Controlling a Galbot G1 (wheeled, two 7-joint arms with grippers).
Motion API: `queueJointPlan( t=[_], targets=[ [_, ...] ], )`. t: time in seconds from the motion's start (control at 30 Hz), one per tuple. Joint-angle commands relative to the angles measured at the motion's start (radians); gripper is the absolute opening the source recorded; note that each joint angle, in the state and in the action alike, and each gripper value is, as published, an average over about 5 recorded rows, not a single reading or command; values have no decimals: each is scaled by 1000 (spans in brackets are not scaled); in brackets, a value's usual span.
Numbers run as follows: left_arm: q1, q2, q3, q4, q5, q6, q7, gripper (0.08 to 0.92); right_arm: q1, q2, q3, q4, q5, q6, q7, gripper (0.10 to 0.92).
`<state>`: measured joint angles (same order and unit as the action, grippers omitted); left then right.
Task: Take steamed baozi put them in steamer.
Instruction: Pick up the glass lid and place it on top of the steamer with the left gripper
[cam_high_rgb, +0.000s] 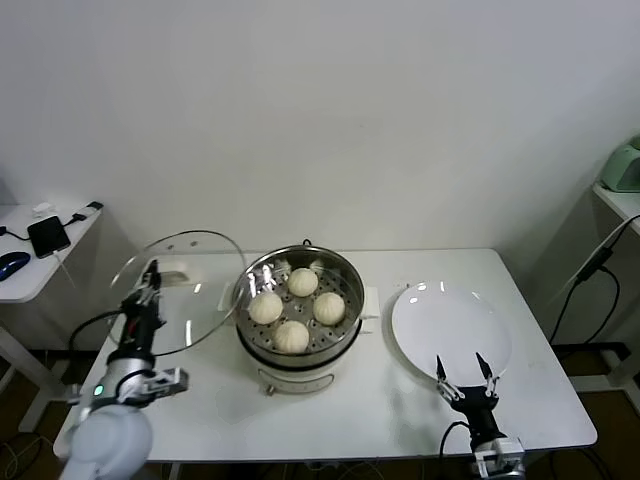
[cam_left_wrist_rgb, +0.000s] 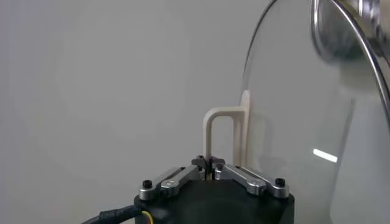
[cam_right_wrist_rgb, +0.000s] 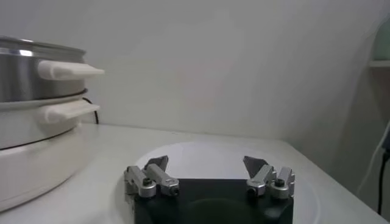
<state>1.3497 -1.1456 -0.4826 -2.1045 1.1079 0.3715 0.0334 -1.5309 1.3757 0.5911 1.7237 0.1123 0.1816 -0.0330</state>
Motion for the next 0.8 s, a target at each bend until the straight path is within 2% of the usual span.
queueJointPlan(
  t=[0.03,0.17,0.5,0.63,0.8],
  targets=[
    [-253,-92,453,-60,239,296,268,134,-5,8,-6,6,-21,7,-2,823],
    [-271,-162,510,-23,305,343,287,134,1,12,-6,-8,-21,19,-1,823],
    [-281,-328,576,126,437,342,260,134,-8,19,-5,-17,-18,51,5,823],
    [-300,-355,575,193,453,331,238,134,-13,18,4,-18,-17,65,14,823],
    [-302,-345,561,242,466,313,209,134,-14,16,27,-17,-11,80,28,823]
  ],
)
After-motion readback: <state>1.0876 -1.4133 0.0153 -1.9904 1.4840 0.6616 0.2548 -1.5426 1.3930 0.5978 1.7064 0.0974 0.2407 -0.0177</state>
